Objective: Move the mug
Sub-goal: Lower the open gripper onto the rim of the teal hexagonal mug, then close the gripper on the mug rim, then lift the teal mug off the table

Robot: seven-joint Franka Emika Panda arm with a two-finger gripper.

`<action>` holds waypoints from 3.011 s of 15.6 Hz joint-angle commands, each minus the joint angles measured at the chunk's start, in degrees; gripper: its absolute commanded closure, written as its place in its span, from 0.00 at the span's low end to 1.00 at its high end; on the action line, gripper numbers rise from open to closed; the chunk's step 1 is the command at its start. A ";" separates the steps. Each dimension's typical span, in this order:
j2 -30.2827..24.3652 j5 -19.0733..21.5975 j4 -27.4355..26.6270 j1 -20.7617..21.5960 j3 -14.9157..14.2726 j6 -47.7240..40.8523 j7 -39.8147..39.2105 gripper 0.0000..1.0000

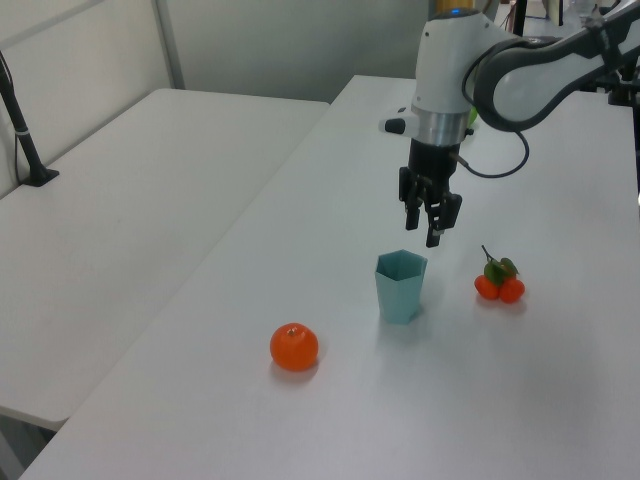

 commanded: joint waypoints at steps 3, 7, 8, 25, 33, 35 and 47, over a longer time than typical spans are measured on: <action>2.21 -2.99 -0.96 1.51 0.29 3.21 -0.36 0.40; 3.10 -3.87 -0.79 1.60 0.29 3.30 -0.27 0.47; 3.19 -3.88 -0.88 1.51 0.29 3.30 -0.27 0.51; 2.40 -3.26 -0.35 1.25 0.38 2.33 0.26 1.00; -1.28 -1.77 -0.09 0.37 0.55 0.41 1.40 1.00; -3.57 -0.37 0.53 -0.95 0.55 -2.31 1.40 1.00; -19.04 3.42 0.88 -4.56 -4.97 -18.31 5.18 1.00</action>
